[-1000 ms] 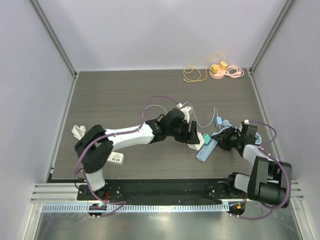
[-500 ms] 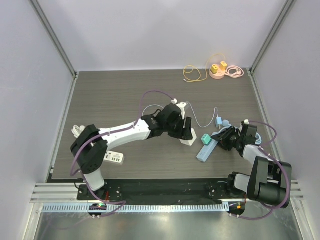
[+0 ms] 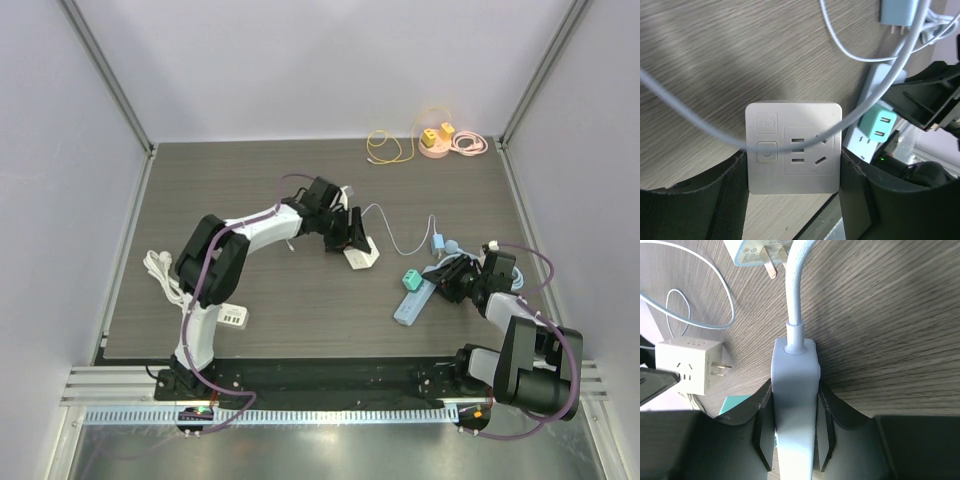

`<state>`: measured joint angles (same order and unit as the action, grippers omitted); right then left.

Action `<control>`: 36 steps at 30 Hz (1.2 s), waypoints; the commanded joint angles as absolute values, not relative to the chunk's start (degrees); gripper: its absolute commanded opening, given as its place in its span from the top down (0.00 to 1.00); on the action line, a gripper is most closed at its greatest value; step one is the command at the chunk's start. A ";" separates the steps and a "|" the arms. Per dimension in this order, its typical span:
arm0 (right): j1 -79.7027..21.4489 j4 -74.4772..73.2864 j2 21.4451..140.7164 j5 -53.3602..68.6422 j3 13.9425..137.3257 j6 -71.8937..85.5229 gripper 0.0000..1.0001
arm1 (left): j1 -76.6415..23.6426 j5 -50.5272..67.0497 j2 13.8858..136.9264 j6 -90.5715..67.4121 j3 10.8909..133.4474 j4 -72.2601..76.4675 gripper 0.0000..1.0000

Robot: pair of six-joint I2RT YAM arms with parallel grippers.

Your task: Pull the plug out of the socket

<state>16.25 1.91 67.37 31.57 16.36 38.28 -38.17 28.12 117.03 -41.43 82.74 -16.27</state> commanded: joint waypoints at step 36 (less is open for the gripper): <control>16.17 4.04 68.99 32.08 15.38 35.86 0.99 | -40.95 20.39 104.25 -34.98 87.46 -23.31 0.16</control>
<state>16.25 3.38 68.29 32.73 16.16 37.87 -38.96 19.90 109.67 -35.53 89.10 -29.17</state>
